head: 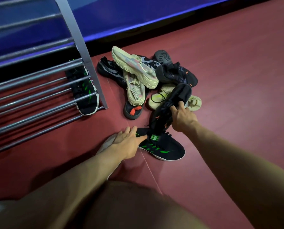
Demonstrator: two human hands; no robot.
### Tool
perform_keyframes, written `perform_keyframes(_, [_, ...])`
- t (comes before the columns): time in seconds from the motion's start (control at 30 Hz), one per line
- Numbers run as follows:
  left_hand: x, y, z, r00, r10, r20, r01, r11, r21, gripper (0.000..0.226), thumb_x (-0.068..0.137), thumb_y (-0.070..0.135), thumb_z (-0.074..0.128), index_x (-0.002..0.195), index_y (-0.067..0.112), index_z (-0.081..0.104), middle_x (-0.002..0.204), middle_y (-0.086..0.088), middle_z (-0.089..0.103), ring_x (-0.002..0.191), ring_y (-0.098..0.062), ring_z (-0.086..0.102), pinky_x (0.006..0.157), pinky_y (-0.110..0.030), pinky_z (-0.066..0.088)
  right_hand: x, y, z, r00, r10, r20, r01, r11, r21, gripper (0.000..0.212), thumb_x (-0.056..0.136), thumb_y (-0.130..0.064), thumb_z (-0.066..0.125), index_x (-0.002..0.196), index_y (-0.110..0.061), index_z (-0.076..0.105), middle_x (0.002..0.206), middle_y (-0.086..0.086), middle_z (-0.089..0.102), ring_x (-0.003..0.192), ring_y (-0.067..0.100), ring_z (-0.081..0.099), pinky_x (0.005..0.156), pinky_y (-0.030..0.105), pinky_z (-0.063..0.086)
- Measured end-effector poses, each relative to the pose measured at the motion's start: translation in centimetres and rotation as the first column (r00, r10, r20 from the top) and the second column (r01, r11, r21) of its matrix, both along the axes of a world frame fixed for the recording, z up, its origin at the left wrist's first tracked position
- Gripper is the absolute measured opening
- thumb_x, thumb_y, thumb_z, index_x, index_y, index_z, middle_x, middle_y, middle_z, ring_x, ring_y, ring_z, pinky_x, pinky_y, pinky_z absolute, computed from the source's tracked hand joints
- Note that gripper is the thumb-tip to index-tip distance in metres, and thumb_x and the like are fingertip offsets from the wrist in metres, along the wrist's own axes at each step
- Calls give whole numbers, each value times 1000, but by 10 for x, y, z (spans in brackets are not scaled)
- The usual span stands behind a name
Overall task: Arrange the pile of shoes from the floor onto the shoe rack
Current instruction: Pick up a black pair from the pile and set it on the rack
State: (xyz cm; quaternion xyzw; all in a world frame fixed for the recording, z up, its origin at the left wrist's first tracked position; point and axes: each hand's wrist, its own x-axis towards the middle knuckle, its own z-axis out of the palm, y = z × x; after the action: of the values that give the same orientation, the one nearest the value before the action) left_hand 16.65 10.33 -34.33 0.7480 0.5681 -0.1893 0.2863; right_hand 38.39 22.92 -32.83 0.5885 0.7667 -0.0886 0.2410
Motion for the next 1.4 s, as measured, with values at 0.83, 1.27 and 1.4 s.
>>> perform_keyframes(0.83, [-5, 5, 27, 992, 122, -40, -117, 986, 122, 39, 101, 6, 39, 137, 7, 53, 139, -12, 54, 127, -31, 53, 104, -39, 40, 6, -15, 3, 993, -83, -88, 84, 996, 4, 40, 92, -13, 56, 128, -6, 41, 118, 21, 55, 111, 41, 52, 89, 48, 47])
perform_keyframes(1.27, [-18, 16, 51, 990, 20, 141, -49, 978, 205, 36, 90, 10, 52, 122, 22, 60, 119, 2, 44, 107, -24, 54, 87, -42, 54, 8, -29, 17, 993, -34, -117, 33, 999, -6, 46, 91, -18, 59, 134, -12, 43, 114, 16, 59, 106, 39, 55, 87, 48, 52])
perform_keyframes(1.4, [-1, 6, 30, 986, -53, 159, 38, 995, 96, 53, 91, 12, 53, 140, 31, 50, 134, 2, 40, 115, -26, 53, 94, -44, 51, 4, -28, 15, 986, 66, -154, -59, 997, 54, 44, 91, -12, 55, 133, -14, 45, 113, 14, 58, 105, 38, 51, 76, 44, 47])
